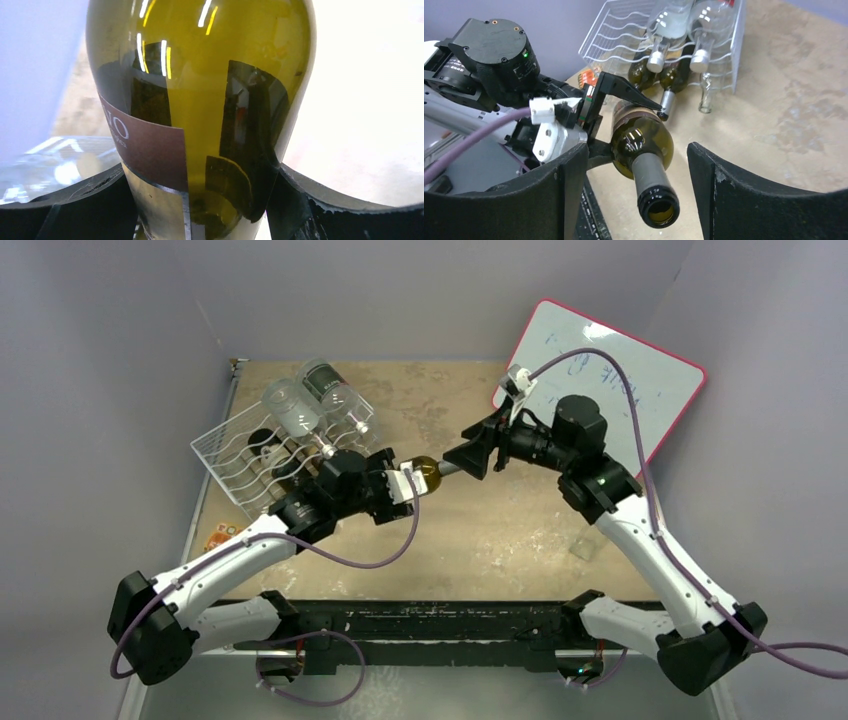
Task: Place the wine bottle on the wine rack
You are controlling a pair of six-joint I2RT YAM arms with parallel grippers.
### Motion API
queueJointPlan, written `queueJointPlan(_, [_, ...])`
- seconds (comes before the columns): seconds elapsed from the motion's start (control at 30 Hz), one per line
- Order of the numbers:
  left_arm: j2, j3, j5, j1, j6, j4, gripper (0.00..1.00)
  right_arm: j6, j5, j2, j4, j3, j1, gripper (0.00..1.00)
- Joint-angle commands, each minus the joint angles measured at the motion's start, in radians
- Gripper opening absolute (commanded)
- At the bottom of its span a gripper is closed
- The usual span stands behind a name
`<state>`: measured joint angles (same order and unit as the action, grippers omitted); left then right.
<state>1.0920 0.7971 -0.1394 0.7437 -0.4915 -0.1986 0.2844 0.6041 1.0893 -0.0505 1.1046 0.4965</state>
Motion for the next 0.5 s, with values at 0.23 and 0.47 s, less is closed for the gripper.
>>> queueJointPlan(0.23, [-0.083, 0.109, 0.213, 0.001, -0.653, 0.005, 0.0, -0.26, -0.112, 0.001, -0.242, 0.155, 0.002, 0.77])
queueJointPlan(0.47, [-0.142, 0.054, 0.241, 0.0, -0.852, 0.07, 0.0, -0.321, -0.167, 0.086, -0.353, 0.177, 0.084, 0.77])
